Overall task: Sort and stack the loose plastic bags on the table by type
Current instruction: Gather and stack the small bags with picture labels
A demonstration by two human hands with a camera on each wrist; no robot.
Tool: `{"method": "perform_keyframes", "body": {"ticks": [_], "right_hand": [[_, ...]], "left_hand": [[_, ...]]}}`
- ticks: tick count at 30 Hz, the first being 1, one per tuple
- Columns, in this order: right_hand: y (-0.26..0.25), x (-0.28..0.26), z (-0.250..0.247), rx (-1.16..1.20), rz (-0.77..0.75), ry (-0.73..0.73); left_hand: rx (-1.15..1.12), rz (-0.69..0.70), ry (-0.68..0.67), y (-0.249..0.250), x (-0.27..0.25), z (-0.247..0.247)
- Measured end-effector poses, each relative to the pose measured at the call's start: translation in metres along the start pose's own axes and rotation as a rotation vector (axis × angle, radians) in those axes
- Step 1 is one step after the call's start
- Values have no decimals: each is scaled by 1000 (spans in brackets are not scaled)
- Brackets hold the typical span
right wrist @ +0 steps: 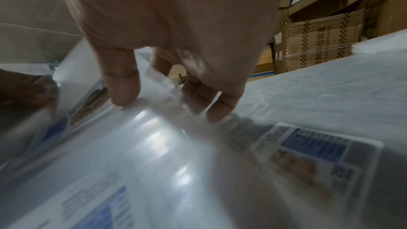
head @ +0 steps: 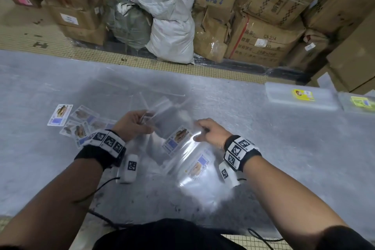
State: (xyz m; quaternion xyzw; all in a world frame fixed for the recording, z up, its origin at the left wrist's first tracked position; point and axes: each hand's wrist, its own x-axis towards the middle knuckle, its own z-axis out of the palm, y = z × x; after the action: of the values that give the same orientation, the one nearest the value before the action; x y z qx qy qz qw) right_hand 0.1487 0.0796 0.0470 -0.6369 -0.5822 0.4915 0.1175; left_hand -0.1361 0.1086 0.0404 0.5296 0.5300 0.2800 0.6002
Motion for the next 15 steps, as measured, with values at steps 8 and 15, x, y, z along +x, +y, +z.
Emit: {"method": "perform_keyframes", "body": {"ticks": [8,15], "right_hand": [[8,-8,1,191,10,18],[36,-7,-1,487,115,127]], "left_hand": [[-86,-32,-76,24,16,7],[-481,-227,312,-2,13,39]]}}
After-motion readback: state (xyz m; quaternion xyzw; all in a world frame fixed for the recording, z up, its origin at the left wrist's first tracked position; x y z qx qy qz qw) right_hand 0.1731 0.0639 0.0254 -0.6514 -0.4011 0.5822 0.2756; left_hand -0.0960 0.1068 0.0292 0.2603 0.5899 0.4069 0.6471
